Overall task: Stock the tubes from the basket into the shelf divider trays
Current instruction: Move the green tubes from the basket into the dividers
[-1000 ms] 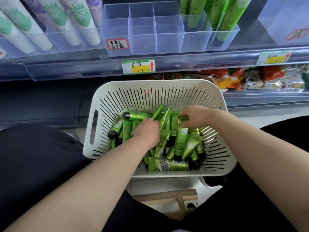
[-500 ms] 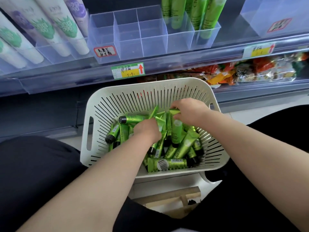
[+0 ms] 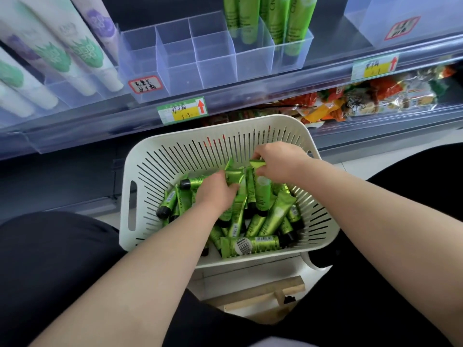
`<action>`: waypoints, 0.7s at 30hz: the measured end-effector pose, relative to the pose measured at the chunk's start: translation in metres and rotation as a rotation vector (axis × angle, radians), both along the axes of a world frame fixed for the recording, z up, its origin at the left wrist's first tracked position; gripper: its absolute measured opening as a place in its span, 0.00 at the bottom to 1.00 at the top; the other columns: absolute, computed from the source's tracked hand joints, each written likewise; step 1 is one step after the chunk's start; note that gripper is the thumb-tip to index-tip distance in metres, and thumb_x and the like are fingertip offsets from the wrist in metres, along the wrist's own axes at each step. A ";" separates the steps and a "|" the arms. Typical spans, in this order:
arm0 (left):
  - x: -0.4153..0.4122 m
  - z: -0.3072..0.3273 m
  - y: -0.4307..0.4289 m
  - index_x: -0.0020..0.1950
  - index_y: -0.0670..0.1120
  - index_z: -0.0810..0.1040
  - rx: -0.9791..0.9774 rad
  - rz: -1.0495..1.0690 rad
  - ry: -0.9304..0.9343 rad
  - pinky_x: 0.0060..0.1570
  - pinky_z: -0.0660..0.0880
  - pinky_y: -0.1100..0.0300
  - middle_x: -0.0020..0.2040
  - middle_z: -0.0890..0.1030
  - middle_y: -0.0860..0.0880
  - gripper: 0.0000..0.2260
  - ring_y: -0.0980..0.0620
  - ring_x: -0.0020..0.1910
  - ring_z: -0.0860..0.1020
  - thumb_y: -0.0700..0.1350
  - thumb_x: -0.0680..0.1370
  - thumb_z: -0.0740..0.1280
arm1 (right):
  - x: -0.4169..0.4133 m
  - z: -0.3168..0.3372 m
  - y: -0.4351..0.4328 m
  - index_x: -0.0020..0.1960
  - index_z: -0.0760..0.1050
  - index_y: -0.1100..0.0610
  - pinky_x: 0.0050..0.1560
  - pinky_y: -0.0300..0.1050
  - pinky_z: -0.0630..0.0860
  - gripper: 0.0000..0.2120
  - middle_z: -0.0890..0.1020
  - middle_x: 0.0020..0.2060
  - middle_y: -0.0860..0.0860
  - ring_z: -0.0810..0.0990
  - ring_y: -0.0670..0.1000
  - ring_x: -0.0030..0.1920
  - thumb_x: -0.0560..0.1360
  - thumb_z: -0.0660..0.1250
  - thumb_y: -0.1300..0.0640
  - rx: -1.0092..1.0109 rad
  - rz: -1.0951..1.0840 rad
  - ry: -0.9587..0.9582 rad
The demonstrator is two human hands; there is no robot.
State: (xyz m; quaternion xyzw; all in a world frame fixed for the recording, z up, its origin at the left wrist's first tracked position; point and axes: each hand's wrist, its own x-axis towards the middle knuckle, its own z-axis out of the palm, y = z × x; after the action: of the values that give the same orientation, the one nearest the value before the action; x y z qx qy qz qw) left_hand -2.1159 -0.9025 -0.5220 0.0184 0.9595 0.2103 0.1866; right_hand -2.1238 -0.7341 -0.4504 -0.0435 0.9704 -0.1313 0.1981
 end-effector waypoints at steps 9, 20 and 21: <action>-0.004 0.085 -0.021 0.52 0.45 0.73 0.249 0.077 0.364 0.34 0.71 0.55 0.35 0.75 0.50 0.11 0.48 0.34 0.75 0.52 0.79 0.66 | 0.008 0.053 -0.006 0.61 0.73 0.46 0.43 0.44 0.68 0.14 0.80 0.55 0.48 0.78 0.54 0.54 0.75 0.66 0.51 -0.034 0.016 0.295; -0.047 0.216 -0.001 0.48 0.54 0.72 0.669 0.196 0.712 0.46 0.79 0.48 0.38 0.77 0.55 0.05 0.47 0.43 0.79 0.46 0.76 0.67 | 0.005 0.155 0.024 0.61 0.74 0.49 0.42 0.46 0.68 0.12 0.79 0.54 0.48 0.77 0.55 0.54 0.77 0.64 0.53 -0.097 -0.100 0.736; -0.055 0.225 0.003 0.47 0.56 0.71 0.714 0.204 0.726 0.46 0.79 0.44 0.39 0.78 0.55 0.05 0.46 0.44 0.80 0.46 0.75 0.66 | 0.000 0.161 0.026 0.61 0.74 0.49 0.43 0.46 0.68 0.13 0.79 0.55 0.48 0.77 0.55 0.55 0.77 0.64 0.53 -0.104 -0.104 0.770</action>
State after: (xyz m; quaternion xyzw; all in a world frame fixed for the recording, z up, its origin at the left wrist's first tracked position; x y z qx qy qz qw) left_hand -2.1708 -0.8994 -0.2967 0.0592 0.8278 0.5216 -0.1978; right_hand -2.1239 -0.7083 -0.2893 -0.0504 0.9667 -0.1642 -0.1899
